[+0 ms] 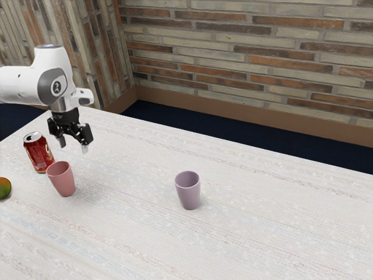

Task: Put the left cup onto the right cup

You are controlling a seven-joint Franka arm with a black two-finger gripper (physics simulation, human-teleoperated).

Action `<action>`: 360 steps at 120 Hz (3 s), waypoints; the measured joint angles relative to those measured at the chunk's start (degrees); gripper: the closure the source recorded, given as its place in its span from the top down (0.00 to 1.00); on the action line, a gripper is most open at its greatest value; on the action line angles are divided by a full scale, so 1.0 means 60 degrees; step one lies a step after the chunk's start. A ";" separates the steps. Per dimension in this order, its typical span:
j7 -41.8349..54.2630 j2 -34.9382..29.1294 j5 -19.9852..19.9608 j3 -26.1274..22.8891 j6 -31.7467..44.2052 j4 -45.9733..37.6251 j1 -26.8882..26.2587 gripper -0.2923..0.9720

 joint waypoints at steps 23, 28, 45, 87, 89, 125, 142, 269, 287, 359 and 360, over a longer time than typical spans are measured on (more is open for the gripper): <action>0.0224 0.0195 -0.0115 -0.0009 0.0670 -0.0661 0.0148 0.77; 0.0265 0.0196 -0.0133 -0.0008 0.0765 -0.0747 0.0193 0.77; 0.0383 0.0160 -0.0157 0.0005 0.0975 -0.0851 0.0245 0.77; 0.0555 0.0163 -0.0168 0.0101 0.1247 -0.1276 0.0379 0.77; 0.0560 0.0165 -0.0168 0.0103 0.1267 -0.1309 0.0379 0.77; 0.0594 0.0361 -0.0168 0.0117 0.1693 -0.1631 0.0356 0.73; 0.0565 0.0416 -0.0163 0.0123 0.1786 -0.1636 0.0360 0.47; -0.0240 -0.0511 0.0546 -0.1127 0.0164 0.0725 -0.1455 0.15; -0.0530 -0.0578 0.0588 -0.2044 -0.0127 0.0915 -0.1485 0.15; -0.2114 -0.0048 0.0997 -0.4799 -0.0363 0.1432 -0.1439 0.15; -0.2132 -0.0029 0.0999 -0.4812 -0.0362 0.1442 -0.1438 0.15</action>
